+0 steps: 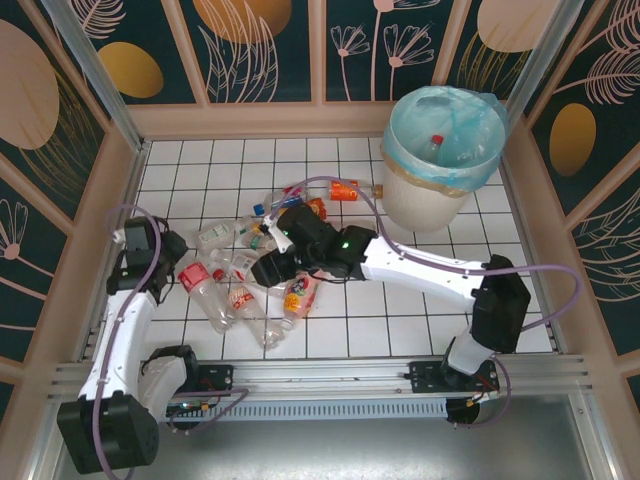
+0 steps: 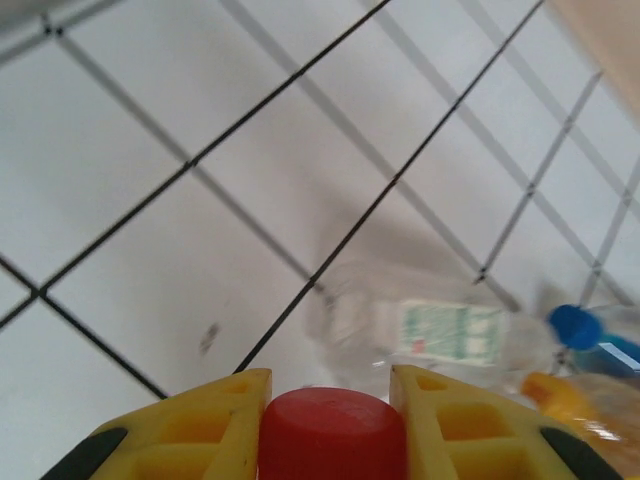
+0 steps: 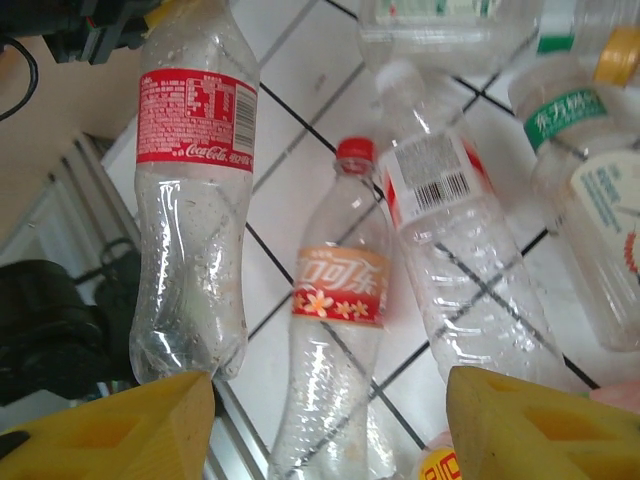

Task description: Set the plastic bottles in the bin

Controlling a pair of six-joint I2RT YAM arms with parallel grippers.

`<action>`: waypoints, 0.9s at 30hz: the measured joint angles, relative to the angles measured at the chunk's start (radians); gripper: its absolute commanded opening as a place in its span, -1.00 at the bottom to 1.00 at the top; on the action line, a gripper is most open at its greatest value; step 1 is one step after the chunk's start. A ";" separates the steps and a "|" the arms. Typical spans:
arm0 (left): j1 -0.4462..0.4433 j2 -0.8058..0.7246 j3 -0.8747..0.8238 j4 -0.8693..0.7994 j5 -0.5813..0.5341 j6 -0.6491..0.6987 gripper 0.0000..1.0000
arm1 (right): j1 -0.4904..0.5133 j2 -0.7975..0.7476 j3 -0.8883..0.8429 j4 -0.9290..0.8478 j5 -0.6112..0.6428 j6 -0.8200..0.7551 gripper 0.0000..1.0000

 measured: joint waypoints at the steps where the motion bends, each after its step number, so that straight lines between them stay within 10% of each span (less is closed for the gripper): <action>1: 0.000 -0.006 0.040 -0.019 0.001 0.020 -1.00 | -0.010 -0.012 0.005 0.000 -0.012 -0.005 0.34; 10: -0.036 -0.003 0.468 -0.080 0.215 0.223 -1.00 | -0.144 -0.121 0.097 -0.001 -0.103 -0.077 0.57; 27: -0.845 0.316 0.722 0.298 0.340 0.355 -1.00 | -0.300 -0.476 0.001 0.200 -0.312 -0.179 0.97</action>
